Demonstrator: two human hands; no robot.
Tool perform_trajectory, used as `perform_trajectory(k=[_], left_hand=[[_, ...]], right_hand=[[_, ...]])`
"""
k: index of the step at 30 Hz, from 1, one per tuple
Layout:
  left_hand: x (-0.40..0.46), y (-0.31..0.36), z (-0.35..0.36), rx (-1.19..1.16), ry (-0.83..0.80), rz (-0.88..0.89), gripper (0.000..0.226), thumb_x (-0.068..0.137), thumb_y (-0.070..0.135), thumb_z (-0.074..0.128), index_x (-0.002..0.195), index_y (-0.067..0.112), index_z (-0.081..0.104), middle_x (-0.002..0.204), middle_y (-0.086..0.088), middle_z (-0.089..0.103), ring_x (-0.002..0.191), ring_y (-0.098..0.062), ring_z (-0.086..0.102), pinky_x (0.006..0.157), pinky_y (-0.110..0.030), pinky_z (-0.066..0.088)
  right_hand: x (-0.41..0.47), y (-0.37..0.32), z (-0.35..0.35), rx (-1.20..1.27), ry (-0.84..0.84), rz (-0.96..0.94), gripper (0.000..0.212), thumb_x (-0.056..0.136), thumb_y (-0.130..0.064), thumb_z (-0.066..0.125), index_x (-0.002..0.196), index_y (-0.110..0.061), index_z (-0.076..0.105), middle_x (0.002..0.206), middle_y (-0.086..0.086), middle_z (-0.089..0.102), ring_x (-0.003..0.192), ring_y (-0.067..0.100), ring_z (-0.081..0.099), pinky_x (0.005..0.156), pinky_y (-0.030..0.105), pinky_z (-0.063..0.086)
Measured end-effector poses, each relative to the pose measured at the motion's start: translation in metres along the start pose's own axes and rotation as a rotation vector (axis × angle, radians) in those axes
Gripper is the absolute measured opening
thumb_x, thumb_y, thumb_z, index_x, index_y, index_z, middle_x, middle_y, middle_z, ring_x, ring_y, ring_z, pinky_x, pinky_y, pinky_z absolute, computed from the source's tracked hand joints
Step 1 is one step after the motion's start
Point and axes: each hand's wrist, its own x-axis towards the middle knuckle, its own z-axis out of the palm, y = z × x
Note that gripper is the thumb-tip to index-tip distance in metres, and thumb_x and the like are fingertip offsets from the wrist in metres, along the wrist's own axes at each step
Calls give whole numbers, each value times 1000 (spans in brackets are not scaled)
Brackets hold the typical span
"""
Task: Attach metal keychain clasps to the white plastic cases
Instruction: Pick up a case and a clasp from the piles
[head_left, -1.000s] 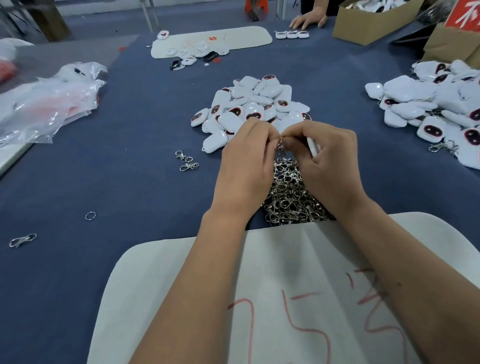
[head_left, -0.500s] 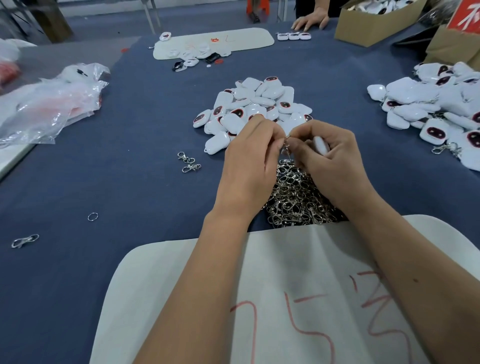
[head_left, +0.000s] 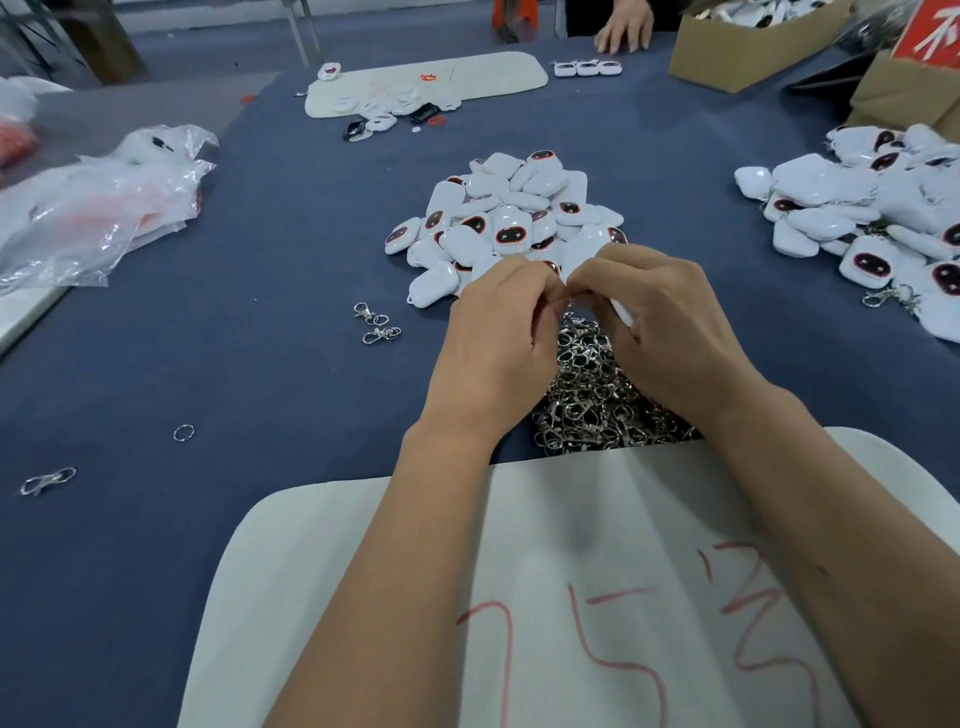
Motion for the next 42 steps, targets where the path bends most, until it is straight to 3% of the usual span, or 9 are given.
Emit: perform_trajectory(k=[5, 9, 13, 21, 24, 27, 31, 39, 42], left_hand=[[0, 1, 2, -90, 98, -62, 9, 90, 5, 63, 81, 8, 66, 79, -2, 64, 71, -17, 56, 68, -38, 48], [2, 4, 4, -195, 170, -101, 10, 90, 3, 66, 82, 8, 67, 81, -2, 66, 71, -16, 59, 65, -29, 50], [2, 6, 5, -336, 187, -181, 9, 91, 3, 66, 84, 9, 69, 81, -1, 68, 71, -21, 63, 64, -36, 55], [3, 13, 4, -540, 154, -336, 13, 94, 1, 66, 86, 11, 70, 74, -13, 67, 76, -47, 62, 68, -55, 58], [3, 13, 5, -612, 156, -383, 12, 95, 0, 66, 87, 9, 71, 76, -25, 67, 66, -36, 60, 67, -48, 58], [3, 11, 5, -678, 140, -428, 10, 96, 1, 65, 89, 7, 70, 66, -16, 62, 58, -18, 57, 60, -32, 53], [4, 10, 5, -648, 129, -406, 9, 95, 2, 66, 89, 6, 70, 65, -17, 61, 54, -18, 55, 54, -27, 49], [3, 7, 10, -507, 110, -282, 8, 92, 0, 69, 88, 7, 70, 65, 10, 58, 63, -23, 57, 59, -29, 50], [3, 4, 10, -433, 86, -244, 11, 92, 3, 69, 85, 11, 69, 66, 8, 59, 63, -23, 58, 59, -30, 50]], right_hand=[[-3, -3, 4, 321, 85, 211, 7, 96, -4, 70, 92, -8, 74, 77, 1, 69, 69, 9, 58, 66, 27, 44], [-2, -1, 5, 515, 121, 370, 9, 99, -12, 68, 95, -13, 76, 79, 9, 72, 67, 32, 57, 62, 39, 48], [-3, 2, 4, 619, 51, 355, 9, 101, -20, 68, 99, -20, 77, 70, -14, 68, 64, 8, 53, 59, 22, 45], [-3, 0, 4, 683, 52, 352, 13, 99, -19, 71, 93, -10, 77, 65, 10, 61, 60, 32, 45, 53, 45, 37], [-2, -1, 5, 678, 73, 361, 9, 98, -17, 72, 93, -11, 77, 65, 4, 63, 61, 24, 46, 53, 39, 37], [-4, -1, 8, 639, 94, 354, 5, 96, -14, 74, 94, -12, 78, 65, -6, 64, 59, 10, 48, 55, 26, 39], [-2, -2, 10, 544, 146, 358, 7, 96, -9, 73, 101, -13, 76, 80, -17, 65, 63, -1, 56, 64, 10, 41], [-2, -3, 2, 760, 84, 477, 17, 100, -14, 68, 85, -17, 74, 60, -6, 58, 56, 12, 47, 51, 20, 39], [-2, -3, 1, 580, 87, 382, 12, 98, -11, 70, 86, -13, 74, 66, -6, 60, 61, 9, 48, 59, 20, 40]])
